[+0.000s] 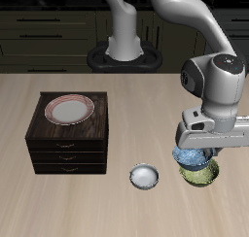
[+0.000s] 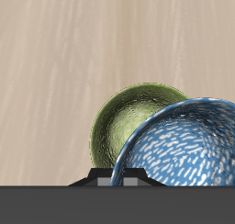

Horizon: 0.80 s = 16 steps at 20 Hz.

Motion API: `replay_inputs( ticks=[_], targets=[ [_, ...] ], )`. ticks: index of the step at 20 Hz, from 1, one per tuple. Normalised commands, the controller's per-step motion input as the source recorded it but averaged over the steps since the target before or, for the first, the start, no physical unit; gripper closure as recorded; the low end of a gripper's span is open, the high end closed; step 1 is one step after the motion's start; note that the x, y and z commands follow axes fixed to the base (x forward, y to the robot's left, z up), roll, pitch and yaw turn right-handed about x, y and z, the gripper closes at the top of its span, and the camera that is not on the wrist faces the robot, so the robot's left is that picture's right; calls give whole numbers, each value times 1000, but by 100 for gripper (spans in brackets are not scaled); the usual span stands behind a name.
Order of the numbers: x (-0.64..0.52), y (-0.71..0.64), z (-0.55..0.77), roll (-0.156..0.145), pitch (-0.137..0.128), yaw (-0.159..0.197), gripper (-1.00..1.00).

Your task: Stack the blue bowl on the green bowl

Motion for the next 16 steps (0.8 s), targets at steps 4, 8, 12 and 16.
replay_inputs(
  ticks=[4, 8, 12, 16],
  targets=[
    [145, 88, -216, -23, 19, 25, 100],
    [113, -13, -308, -83, 62, 11, -100],
    [-28, 88, -108, 25, 19, -17, -100],
    [-107, 180, 4, 39, -11, -1, -100]
  ],
)
